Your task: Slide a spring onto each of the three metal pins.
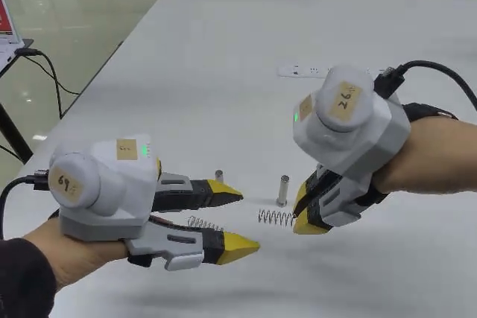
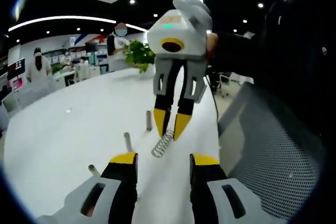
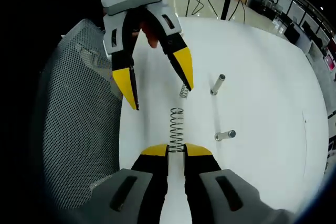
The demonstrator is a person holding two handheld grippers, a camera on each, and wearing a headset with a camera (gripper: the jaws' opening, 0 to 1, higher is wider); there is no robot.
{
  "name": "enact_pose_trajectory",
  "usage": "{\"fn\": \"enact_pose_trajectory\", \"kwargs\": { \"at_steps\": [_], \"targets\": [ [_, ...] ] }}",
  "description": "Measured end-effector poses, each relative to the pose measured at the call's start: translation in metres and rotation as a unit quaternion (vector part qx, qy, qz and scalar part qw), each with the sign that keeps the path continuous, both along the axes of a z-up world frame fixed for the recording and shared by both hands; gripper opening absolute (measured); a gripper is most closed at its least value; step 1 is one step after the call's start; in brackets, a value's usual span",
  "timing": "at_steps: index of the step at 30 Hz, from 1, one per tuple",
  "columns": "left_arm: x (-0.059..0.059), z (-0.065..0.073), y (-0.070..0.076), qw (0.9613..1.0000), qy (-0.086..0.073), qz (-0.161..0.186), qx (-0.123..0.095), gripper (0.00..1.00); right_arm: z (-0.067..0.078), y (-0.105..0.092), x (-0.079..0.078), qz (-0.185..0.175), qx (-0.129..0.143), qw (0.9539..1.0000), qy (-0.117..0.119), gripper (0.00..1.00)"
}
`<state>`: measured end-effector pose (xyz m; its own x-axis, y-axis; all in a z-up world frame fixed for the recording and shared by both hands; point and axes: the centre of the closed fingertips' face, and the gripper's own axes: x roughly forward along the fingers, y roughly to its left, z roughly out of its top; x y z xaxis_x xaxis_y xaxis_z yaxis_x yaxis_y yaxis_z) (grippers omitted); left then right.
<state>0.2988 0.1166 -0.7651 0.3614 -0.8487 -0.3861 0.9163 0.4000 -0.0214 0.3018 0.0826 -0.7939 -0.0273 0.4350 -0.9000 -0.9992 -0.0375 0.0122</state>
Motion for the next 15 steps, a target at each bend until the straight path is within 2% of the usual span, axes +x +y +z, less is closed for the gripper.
{"fn": "enact_pose_trajectory", "kwargs": {
  "at_steps": [15],
  "targets": [
    [-0.008,0.002,-0.015,0.9993,-0.011,-0.036,0.000,0.24,0.015,0.005,-0.015,0.037,-0.002,0.9992,-0.013,0.08]
  ]
}}
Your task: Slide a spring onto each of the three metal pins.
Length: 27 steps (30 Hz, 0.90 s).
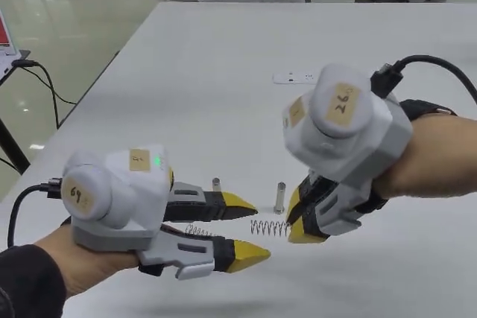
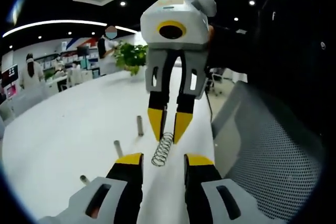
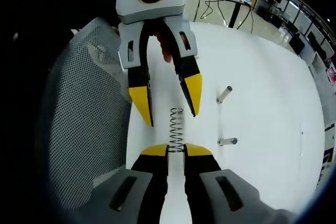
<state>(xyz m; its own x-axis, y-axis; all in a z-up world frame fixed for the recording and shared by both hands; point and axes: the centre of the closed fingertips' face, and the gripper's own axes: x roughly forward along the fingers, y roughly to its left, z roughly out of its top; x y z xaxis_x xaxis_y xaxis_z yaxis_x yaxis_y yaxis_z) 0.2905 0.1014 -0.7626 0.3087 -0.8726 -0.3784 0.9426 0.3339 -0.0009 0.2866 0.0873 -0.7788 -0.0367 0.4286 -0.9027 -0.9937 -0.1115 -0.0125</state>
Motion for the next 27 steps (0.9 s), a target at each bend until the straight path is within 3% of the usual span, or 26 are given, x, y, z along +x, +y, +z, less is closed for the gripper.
{"fn": "enact_pose_trajectory", "kwargs": {
  "at_steps": [12,18,27],
  "targets": [
    [-0.006,-0.001,-0.005,0.9997,-0.011,-0.020,0.007,0.04,0.005,0.000,-0.009,0.020,-0.006,0.9998,-0.001,0.08],
    [-0.007,-0.002,-0.005,0.9997,-0.009,-0.023,0.008,0.04,0.008,0.001,-0.009,0.021,-0.006,0.9997,-0.006,0.07],
    [-0.007,-0.006,-0.006,0.9995,-0.010,-0.026,0.015,0.03,0.024,0.006,-0.010,0.023,0.012,0.9996,-0.012,0.08]
  ]
}}
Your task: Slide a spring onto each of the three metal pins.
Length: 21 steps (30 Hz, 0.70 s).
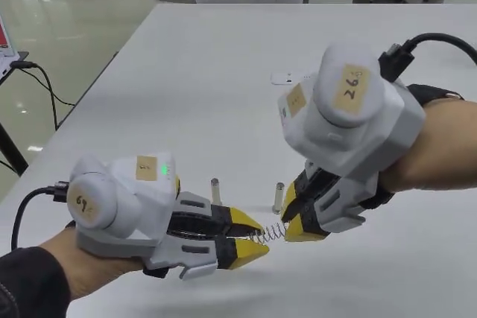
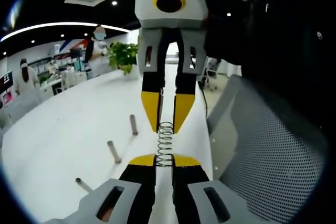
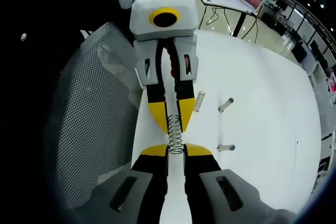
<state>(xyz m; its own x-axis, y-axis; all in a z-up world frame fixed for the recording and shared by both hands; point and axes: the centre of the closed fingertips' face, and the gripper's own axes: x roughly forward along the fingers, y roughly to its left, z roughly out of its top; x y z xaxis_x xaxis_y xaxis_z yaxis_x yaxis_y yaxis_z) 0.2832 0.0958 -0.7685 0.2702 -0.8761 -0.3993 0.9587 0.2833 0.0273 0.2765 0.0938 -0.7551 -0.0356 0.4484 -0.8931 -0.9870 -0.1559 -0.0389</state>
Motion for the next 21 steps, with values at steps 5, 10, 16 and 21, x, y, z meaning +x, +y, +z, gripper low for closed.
{"fn": "enact_pose_trajectory", "kwargs": {
  "at_steps": [5,10,16,21],
  "targets": [
    [0.000,-0.002,0.001,1.0000,-0.002,0.001,0.005,0.03,0.008,0.010,-0.001,0.006,0.016,0.9998,-0.008,0.08],
    [-0.001,-0.001,0.000,1.0000,-0.002,-0.001,0.003,0.03,0.014,0.016,-0.002,0.011,0.025,0.9995,-0.013,0.07],
    [-0.001,0.000,0.001,1.0000,-0.001,0.001,0.001,0.03,0.017,0.020,-0.003,0.015,0.029,0.9993,-0.019,0.07],
    [-0.001,0.001,0.000,1.0000,0.000,0.001,-0.002,0.03,0.020,0.023,-0.003,0.017,0.033,0.9991,-0.019,0.07]
  ]
}}
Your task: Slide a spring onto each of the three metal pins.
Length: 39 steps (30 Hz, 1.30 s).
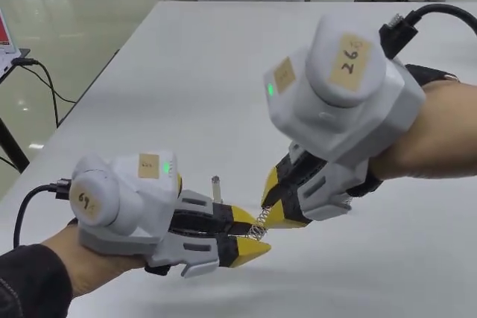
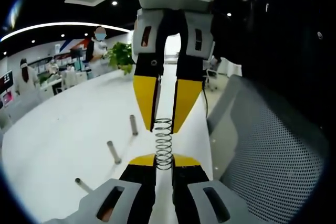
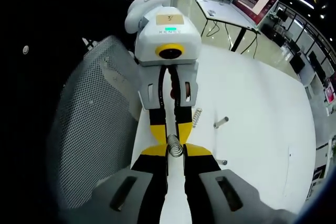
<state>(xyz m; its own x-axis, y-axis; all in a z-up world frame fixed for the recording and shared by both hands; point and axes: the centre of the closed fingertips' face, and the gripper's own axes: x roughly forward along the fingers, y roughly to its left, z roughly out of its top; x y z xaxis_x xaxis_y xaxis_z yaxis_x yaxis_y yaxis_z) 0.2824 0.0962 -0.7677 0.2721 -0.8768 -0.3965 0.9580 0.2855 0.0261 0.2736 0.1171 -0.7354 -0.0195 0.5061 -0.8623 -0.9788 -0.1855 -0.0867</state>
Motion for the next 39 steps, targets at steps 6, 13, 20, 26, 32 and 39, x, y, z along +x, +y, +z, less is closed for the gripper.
{"fn": "enact_pose_trajectory", "kwargs": {
  "at_steps": [6,13,20,26,32,39],
  "targets": [
    [0.001,0.000,0.001,1.0000,-0.002,0.001,0.000,0.03,0.000,0.001,0.002,-0.007,0.001,1.0000,0.005,0.08],
    [0.001,-0.002,0.001,1.0000,0.001,0.003,-0.001,0.02,-0.003,0.001,0.004,-0.019,0.003,0.9997,0.017,0.16],
    [0.002,0.000,0.001,1.0000,-0.002,0.005,-0.006,0.02,-0.012,0.000,0.003,-0.022,-0.001,0.9994,0.028,0.14],
    [0.003,0.003,0.000,0.9999,-0.004,0.007,-0.014,0.02,-0.014,0.001,0.003,-0.025,0.002,0.9991,0.034,0.11],
    [0.004,0.008,0.000,0.9995,-0.006,0.009,-0.028,0.03,-0.015,0.004,0.002,-0.026,0.010,0.9987,0.044,0.09],
    [0.006,0.009,0.000,0.9993,-0.006,0.014,-0.033,0.03,-0.014,0.005,0.003,-0.028,0.012,0.9986,0.042,0.08]
  ]
}}
